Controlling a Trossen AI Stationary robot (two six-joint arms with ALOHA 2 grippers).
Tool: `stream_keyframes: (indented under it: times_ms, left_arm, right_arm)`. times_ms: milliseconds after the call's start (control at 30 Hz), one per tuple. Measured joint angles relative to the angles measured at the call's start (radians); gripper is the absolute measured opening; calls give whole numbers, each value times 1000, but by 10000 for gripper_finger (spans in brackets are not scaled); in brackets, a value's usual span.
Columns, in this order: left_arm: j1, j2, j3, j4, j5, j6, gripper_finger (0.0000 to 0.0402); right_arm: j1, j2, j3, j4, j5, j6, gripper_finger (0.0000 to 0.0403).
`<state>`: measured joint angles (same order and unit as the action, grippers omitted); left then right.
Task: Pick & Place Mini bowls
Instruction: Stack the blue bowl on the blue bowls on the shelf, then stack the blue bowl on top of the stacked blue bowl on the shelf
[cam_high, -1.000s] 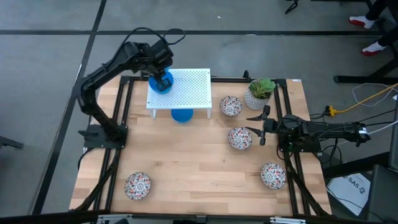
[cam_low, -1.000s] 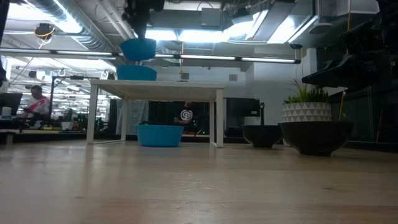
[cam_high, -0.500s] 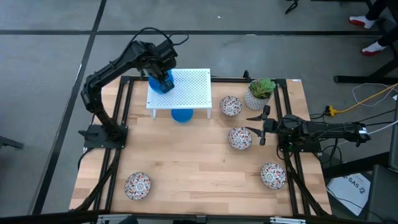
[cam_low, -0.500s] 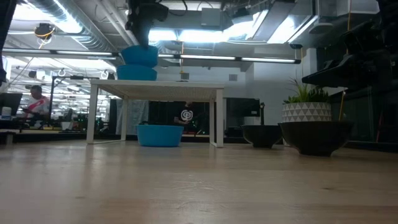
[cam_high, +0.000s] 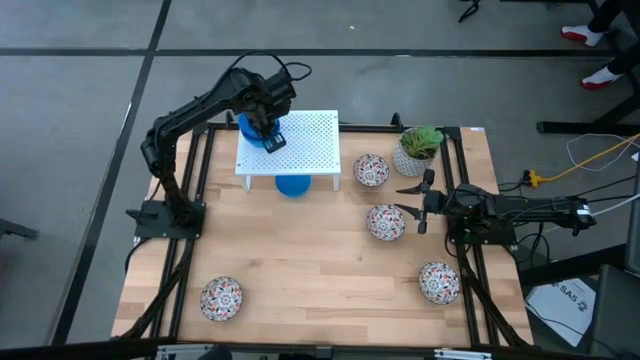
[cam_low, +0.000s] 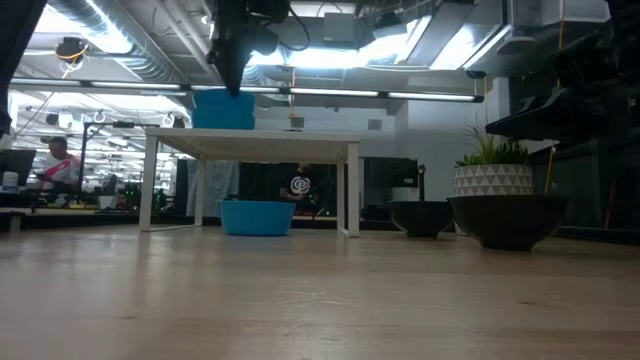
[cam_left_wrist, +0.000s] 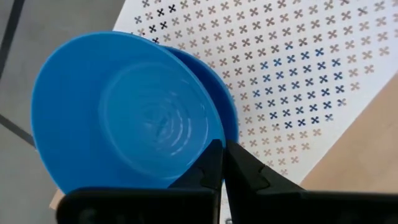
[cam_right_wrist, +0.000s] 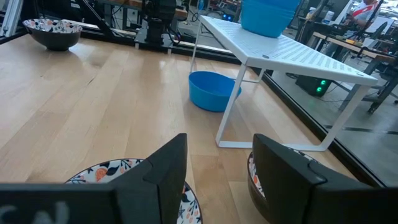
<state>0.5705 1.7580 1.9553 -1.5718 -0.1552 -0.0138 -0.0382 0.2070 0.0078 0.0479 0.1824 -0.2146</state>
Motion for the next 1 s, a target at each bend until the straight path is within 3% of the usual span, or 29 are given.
stream_keyframes:
  times_ms: [567,1000]
  left_arm:
    - [0,-1,0,1,26,7,10]
    - [0,-2,0,1,14,19,80]
  right_arm:
    - [0,0,0,0,0,0,182]
    - [0,0,0,0,0,0,182]
